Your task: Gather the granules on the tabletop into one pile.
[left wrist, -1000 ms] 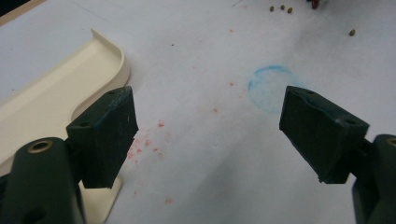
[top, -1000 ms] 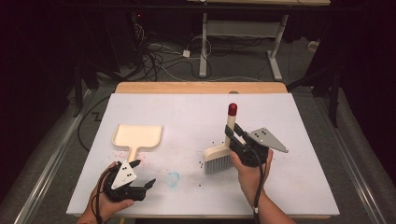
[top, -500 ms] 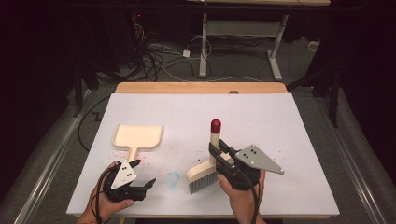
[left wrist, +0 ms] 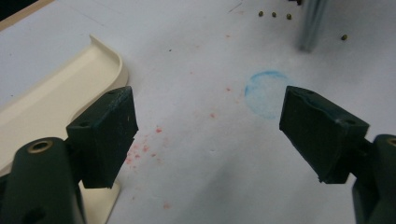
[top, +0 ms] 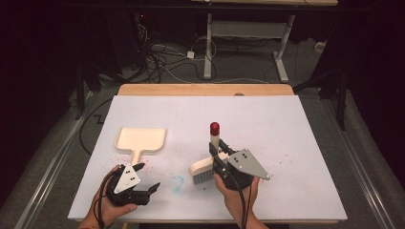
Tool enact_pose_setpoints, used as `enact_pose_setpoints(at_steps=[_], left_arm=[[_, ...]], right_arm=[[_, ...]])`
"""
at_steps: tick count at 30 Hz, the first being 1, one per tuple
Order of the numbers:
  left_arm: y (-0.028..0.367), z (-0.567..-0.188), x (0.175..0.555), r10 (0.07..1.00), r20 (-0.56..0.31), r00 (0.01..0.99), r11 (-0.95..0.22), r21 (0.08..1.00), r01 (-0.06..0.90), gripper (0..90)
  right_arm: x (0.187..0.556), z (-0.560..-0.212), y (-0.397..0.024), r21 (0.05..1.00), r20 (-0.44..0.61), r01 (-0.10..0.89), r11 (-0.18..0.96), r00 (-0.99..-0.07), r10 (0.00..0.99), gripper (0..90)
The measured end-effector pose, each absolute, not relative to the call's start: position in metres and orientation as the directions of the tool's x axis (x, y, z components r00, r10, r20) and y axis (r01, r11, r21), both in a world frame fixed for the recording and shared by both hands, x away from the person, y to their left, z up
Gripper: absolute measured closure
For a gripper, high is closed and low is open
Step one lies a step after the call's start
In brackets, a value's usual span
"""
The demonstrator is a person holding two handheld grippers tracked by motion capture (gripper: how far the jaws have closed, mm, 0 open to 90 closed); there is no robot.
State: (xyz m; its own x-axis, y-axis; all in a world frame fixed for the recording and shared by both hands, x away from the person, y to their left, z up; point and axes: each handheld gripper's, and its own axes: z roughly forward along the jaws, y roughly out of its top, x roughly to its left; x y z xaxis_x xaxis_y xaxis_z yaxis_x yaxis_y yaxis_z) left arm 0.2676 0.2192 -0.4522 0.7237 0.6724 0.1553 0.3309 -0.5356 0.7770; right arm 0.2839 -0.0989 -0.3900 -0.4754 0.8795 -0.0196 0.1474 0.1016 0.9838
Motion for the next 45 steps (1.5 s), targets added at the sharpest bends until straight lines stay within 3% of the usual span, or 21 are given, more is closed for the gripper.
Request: enact_pose_setpoints(at_steps=[7,13,24,29,34,45], left_arm=[[0.222,-0.454,0.268,0.680,0.149,0.718,-0.532,0.774,0.344,18.5],[0.223,-0.453,0.266,0.687,0.151,0.711,-0.527,0.777,0.344,18.5],[0.222,-0.454,0.270,0.686,0.149,0.712,-0.529,0.774,0.348,18.5],[0.223,-0.455,0.269,0.683,0.149,0.715,-0.534,0.770,0.350,18.5],[0.225,-0.455,0.269,0.688,0.145,0.711,-0.528,0.772,0.354,18.5],[0.226,-0.457,0.267,0.694,0.146,0.705,-0.532,0.764,0.366,18.5]], right_arm=[[0.312,-0.385,-0.117,0.981,0.027,0.184,0.067,-0.470,0.882,70.3],[0.319,-0.369,-0.135,0.982,0.068,0.182,0.046,-0.570,0.819,70.1],[0.355,-0.351,-0.129,0.994,0.022,0.079,0.069,-0.801,0.599,70.0],[0.377,-0.363,-0.115,0.993,0.039,0.080,0.088,-0.920,0.389,70.0],[0.394,-0.376,-0.103,0.988,0.013,0.054,0.146,-0.964,0.266,70.0],[0.414,-0.394,-0.133,0.983,-0.010,0.045,0.177,-0.954,0.299,70.1]])
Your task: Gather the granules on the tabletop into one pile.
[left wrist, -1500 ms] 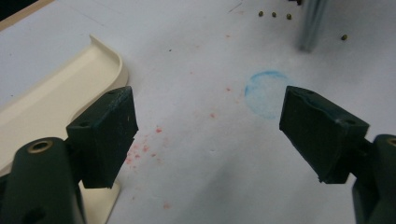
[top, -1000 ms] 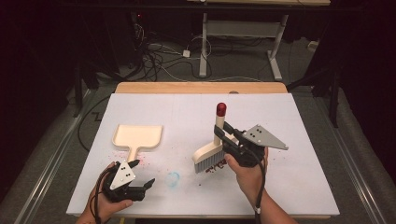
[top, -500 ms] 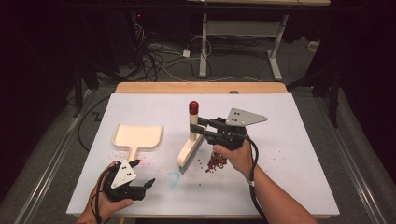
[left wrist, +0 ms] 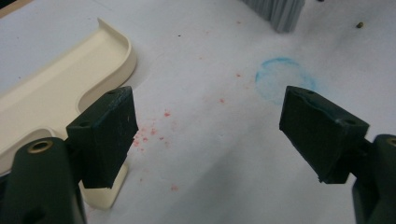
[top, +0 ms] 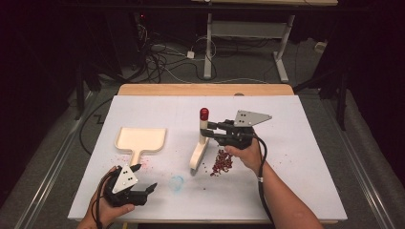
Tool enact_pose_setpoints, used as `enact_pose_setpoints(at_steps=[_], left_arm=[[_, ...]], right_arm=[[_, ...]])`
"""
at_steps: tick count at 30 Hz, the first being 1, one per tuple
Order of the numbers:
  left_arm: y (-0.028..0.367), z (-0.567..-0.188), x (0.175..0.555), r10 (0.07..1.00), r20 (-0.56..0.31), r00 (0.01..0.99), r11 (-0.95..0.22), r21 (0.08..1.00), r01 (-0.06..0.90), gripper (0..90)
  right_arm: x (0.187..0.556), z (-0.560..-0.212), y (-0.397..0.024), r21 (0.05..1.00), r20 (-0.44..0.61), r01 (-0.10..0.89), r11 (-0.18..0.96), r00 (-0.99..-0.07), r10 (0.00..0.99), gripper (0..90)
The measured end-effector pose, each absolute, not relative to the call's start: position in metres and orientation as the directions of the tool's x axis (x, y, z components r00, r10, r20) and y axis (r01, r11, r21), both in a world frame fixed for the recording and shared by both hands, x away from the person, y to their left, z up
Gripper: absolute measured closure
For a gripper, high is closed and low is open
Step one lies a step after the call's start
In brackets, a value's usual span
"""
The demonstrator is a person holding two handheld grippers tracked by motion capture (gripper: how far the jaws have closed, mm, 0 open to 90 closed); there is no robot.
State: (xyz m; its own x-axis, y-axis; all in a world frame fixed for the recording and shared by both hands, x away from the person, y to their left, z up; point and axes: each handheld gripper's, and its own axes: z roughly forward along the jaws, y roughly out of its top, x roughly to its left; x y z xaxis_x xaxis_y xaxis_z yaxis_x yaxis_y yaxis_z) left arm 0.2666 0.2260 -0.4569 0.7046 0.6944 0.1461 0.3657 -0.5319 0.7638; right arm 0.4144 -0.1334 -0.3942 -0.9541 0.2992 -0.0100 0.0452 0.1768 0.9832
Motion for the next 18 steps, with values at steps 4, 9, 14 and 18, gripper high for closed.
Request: enact_pose_setpoints(at_steps=[4,9,14,18], left_arm=[[0.225,-0.456,0.266,0.693,0.144,0.707,-0.530,0.766,0.364,18.5],[0.223,-0.458,0.268,0.691,0.140,0.710,-0.534,0.760,0.370,18.5],[0.223,-0.458,0.269,0.688,0.143,0.712,-0.539,0.758,0.368,18.5],[0.222,-0.458,0.270,0.687,0.141,0.712,-0.538,0.758,0.369,18.5]], right_arm=[[0.421,-0.394,-0.155,0.982,-0.001,0.062,0.179,-0.943,0.333,70.0],[0.419,-0.395,-0.175,0.982,0.004,0.071,0.175,-0.934,0.357,70.1],[0.410,-0.393,-0.192,0.984,-0.003,0.064,0.167,-0.927,0.374,70.1],[0.404,-0.393,-0.203,0.987,0.014,0.076,0.143,-0.921,0.390,70.1]])
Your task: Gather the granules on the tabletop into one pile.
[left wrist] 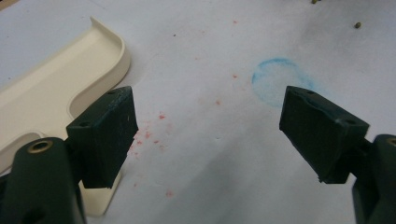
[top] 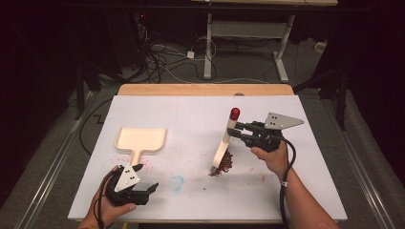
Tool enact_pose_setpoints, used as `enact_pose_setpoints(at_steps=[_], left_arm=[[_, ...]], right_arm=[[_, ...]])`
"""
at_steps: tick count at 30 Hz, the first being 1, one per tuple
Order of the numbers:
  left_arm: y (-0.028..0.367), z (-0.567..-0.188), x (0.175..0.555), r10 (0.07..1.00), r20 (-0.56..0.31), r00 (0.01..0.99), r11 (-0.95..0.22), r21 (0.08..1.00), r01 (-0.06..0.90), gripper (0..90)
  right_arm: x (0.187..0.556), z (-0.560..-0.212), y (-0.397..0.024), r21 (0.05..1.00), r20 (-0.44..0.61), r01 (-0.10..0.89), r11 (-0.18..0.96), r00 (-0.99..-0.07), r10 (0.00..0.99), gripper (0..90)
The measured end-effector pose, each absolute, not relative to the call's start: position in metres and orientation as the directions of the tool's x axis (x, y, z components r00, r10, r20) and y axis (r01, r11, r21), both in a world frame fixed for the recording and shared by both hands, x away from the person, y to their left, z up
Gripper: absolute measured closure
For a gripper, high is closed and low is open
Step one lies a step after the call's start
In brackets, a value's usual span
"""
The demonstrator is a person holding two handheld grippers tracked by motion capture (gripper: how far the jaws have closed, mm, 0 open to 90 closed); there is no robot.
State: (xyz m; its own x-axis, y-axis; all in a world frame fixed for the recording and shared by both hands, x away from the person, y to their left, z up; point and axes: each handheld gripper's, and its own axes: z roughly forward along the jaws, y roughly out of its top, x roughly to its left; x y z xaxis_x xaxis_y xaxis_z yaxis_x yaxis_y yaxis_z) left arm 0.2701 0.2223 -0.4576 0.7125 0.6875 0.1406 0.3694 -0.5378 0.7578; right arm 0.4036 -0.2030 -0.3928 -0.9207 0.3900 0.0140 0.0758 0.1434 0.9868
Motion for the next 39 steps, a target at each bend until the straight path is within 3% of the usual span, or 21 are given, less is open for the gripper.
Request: enact_pose_setpoints(at_steps=[8,15,20,24,39], left_arm=[[0.219,-0.457,0.272,0.681,0.144,0.718,-0.543,0.757,0.364,18.5],[0.219,-0.459,0.272,0.675,0.147,0.723,-0.551,0.753,0.360,18.5],[0.220,-0.458,0.270,0.674,0.148,0.724,-0.548,0.757,0.355,18.5],[0.220,-0.458,0.270,0.673,0.148,0.724,-0.549,0.756,0.356,18.5],[0.218,-0.456,0.270,0.659,0.162,0.734,-0.562,0.754,0.338,18.5]], right_arm=[[0.398,-0.386,-0.187,0.988,0.015,0.093,0.122,-0.850,0.527,70.1],[0.394,-0.374,-0.170,0.995,0.004,0.078,0.060,-0.644,0.765,70.0],[0.391,-0.389,-0.159,0.989,-0.033,0.106,0.101,-0.511,0.859,70.0],[0.376,-0.396,-0.152,0.987,-0.053,0.106,0.118,-0.477,0.877,70.1],[0.328,-0.380,-0.141,0.963,-0.018,0.219,0.157,-0.529,0.849,70.2]])
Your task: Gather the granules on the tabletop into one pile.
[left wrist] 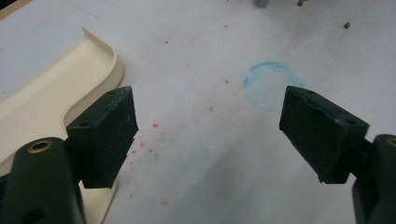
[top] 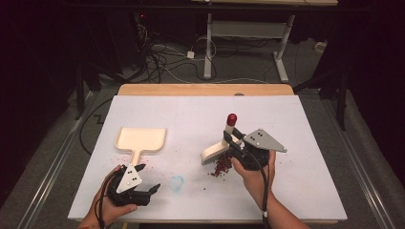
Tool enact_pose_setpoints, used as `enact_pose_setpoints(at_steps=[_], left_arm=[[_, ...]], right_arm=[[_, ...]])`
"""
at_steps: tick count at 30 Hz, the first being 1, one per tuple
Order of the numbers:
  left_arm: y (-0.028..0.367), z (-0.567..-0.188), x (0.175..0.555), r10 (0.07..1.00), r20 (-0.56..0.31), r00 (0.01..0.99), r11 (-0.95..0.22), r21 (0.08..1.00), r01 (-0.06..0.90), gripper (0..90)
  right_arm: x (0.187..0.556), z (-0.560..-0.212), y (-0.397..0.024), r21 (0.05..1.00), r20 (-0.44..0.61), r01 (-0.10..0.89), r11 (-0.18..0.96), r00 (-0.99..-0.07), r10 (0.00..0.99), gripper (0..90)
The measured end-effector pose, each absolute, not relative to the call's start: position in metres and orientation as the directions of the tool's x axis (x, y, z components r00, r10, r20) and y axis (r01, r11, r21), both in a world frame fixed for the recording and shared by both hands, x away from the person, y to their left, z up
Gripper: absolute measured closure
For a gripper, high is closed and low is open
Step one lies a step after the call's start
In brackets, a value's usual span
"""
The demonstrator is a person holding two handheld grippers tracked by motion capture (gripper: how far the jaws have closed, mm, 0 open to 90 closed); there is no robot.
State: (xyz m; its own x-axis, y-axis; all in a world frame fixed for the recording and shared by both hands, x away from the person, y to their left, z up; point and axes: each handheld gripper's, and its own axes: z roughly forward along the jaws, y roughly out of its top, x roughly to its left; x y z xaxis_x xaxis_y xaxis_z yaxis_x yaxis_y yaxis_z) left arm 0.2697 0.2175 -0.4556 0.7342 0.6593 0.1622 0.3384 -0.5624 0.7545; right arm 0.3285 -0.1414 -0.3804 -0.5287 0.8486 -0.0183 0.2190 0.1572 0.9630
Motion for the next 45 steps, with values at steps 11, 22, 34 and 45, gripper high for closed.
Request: enact_pose_setpoints(at_steps=[11,22,34,45], left_arm=[[0.217,-0.457,0.271,0.659,0.161,0.734,-0.566,0.750,0.343,18.5],[0.217,-0.457,0.269,0.660,0.164,0.734,-0.569,0.746,0.345,18.5],[0.217,-0.458,0.269,0.659,0.162,0.734,-0.571,0.743,0.349,18.5],[0.213,-0.459,0.270,0.653,0.162,0.740,-0.581,0.733,0.352,18.5]], right_arm=[[0.326,-0.365,-0.142,0.982,0.006,0.147,0.115,-0.641,0.768,70.0],[0.333,-0.363,-0.126,0.974,-0.032,0.029,0.226,-0.964,0.263,69.9],[0.364,-0.380,-0.140,0.958,-0.018,0.031,0.284,-0.986,0.168,70.0],[0.367,-0.369,-0.174,0.936,-0.122,-0.054,0.348,-0.977,0.175,70.0]])
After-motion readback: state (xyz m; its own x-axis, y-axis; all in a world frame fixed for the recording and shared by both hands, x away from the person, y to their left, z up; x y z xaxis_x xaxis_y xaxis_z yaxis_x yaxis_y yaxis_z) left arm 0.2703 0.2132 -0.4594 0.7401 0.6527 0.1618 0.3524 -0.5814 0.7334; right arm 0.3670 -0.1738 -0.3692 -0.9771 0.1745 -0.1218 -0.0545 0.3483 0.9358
